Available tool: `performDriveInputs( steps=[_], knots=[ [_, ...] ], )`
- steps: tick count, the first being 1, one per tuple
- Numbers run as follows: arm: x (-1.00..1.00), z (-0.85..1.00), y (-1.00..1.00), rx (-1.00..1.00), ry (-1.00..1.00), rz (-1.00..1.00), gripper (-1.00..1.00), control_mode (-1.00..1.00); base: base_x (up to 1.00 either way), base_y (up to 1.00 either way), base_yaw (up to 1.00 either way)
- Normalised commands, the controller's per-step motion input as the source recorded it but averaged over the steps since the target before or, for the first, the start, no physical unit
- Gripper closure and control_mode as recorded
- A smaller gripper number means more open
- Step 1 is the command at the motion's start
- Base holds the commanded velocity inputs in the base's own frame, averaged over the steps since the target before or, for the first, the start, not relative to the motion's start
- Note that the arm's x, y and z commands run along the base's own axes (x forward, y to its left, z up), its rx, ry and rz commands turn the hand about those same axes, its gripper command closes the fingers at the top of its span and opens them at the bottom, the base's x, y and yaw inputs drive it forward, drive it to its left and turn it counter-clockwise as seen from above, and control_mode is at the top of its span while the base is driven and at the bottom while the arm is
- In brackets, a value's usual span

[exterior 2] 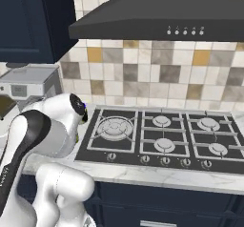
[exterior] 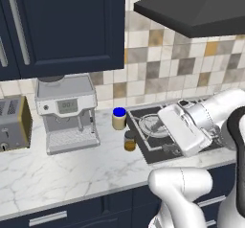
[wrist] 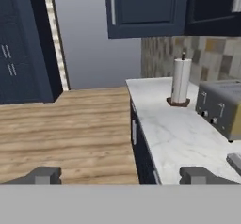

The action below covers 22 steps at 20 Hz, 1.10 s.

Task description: Collect the turmeric, mayonnaise, and shaker from the cabinet and place them next to the stove.

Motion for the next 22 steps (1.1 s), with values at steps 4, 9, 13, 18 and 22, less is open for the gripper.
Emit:
performDriveInputs(
  steps=[4,9,13,18,22],
  knots=[
    [-0.50,0.00,0.10,0.00,0.00,-0.06,-1.00,1.00,-0.50,0.08,-0.04],
    [0.00,0.00,0.00,0.00,0.00,0.00,-1.00,1.00,-1.00,0.17,0.00],
    [0.00,0.00,0.00,0.00,0.00,0.00,-1.00,1.00,-1.00,0.40,0.10],
    [0.00,0.00,0.00,0.00,0.00,0.00,-1.00,1.00,-1.00,0.91,0.03],
    [0.00,0.00,0.00,0.00,0.00,0.00,-1.00,1.00,-0.95,1.00,0.00]
  ],
)
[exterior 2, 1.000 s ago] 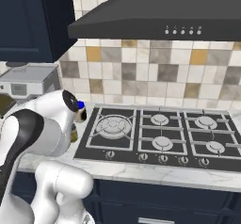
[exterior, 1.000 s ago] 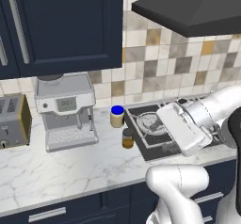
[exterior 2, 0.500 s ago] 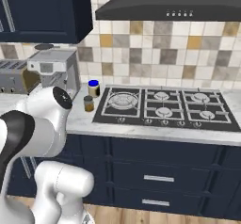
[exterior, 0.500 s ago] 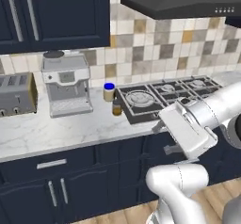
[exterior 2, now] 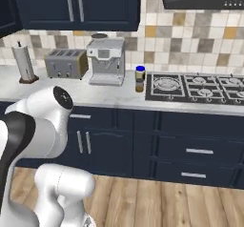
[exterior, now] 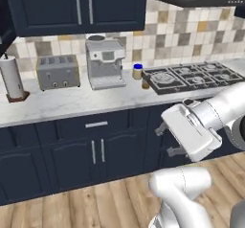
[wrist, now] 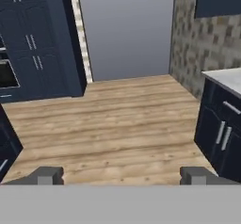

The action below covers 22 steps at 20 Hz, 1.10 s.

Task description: Collect the turmeric, mayonnaise, and shaker from the cabinet and place them next to the stove.

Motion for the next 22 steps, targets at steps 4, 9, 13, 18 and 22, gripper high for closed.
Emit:
performDriveInputs(
  steps=[4,9,13,18,22],
  knots=[
    [0.00,0.00,0.00,0.00,0.00,0.00,-1.00,1.00,-0.70,1.00,0.00],
    [0.00,0.00,0.00,0.00,0.00,0.00,-1.00,1.00,-0.12,1.00,-0.03],
    [0.00,0.00,0.00,0.00,0.00,0.00,-1.00,1.00,0.00,1.00,-0.11],
    [0.00,0.00,0.00,0.00,0.00,0.00,-1.00,1.00,0.12,1.00,-0.09],
    [0.00,0.00,0.00,0.00,0.00,0.00,-1.00,1.00,0.37,1.00,-0.11]
  ],
)
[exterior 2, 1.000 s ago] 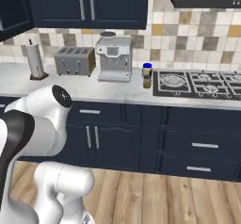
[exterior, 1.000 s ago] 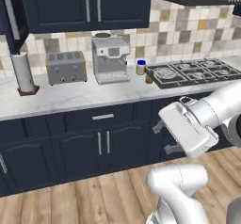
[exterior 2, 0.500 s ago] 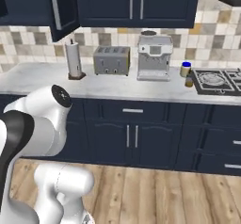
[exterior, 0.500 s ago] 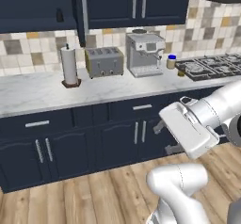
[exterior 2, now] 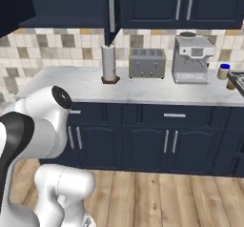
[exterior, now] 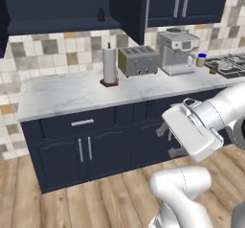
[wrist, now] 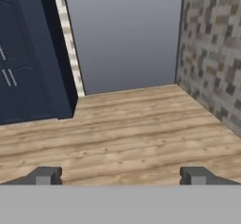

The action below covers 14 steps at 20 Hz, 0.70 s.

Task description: Collect the turmeric, mayonnaise, and shaker from the cabinet and place them next to the stove.

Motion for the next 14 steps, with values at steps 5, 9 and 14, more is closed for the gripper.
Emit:
performDriveInputs(
  steps=[5,9,14],
  knots=[
    [0.00,0.00,0.00,0.00,0.00,0.00,-1.00,1.00,0.53,0.95,-0.16],
    [0.00,0.00,0.00,0.00,0.00,0.00,-1.00,1.00,0.61,0.82,-0.18],
    [0.00,0.00,0.00,0.00,0.00,0.00,-1.00,1.00,0.86,0.18,-0.08]
  ],
)
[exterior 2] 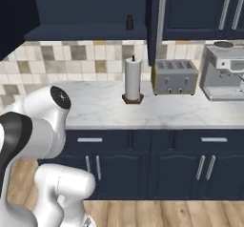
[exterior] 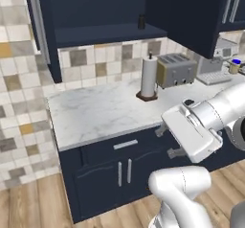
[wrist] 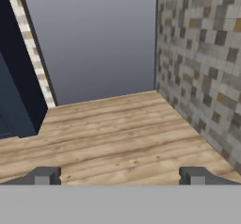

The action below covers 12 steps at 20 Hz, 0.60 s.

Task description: Collect the turmeric, mayonnaise, and shaker from the cabinet and place them next to the stove.

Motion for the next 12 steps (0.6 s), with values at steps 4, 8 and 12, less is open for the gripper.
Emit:
performDriveInputs(
  steps=[4,8,12],
  knots=[
    [0.00,0.00,0.00,0.00,0.00,0.00,-1.00,1.00,0.88,-0.03,0.00],
    [0.00,0.00,0.00,0.00,0.00,0.00,-1.00,1.00,0.93,-0.10,0.00],
    [0.00,0.00,0.00,0.00,0.00,0.00,-1.00,1.00,0.93,-0.19,0.00]
  ],
)
